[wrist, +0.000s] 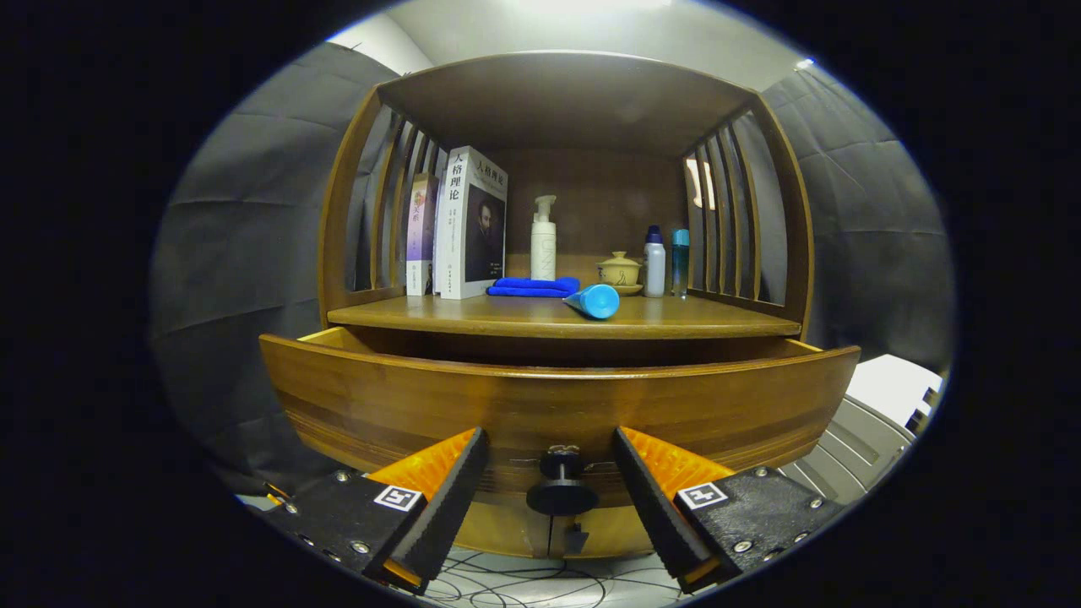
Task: Pull open the drawer, take out the items inside it, and place them on the countertop above the cabinet.
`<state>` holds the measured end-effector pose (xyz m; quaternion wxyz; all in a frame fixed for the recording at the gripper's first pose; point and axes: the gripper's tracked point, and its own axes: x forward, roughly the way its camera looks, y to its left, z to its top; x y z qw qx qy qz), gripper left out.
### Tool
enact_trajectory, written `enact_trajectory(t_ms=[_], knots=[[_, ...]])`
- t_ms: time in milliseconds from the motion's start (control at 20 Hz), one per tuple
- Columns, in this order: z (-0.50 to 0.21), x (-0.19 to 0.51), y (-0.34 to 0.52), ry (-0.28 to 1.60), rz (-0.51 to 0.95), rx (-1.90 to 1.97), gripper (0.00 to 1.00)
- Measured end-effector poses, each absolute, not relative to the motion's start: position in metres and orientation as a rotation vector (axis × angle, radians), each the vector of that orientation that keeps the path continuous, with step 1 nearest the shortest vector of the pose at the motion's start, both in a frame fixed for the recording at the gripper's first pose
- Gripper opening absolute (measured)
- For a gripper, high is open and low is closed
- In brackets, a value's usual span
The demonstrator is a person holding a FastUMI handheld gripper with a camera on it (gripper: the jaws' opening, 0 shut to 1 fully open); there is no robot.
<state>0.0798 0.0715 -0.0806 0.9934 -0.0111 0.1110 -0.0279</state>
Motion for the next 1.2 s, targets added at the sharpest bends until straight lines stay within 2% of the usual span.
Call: enact_trajectory(t_ms=[1200], knots=[[-0.088,0.150,0.068,0.218,-0.003,0.030,0.93]])
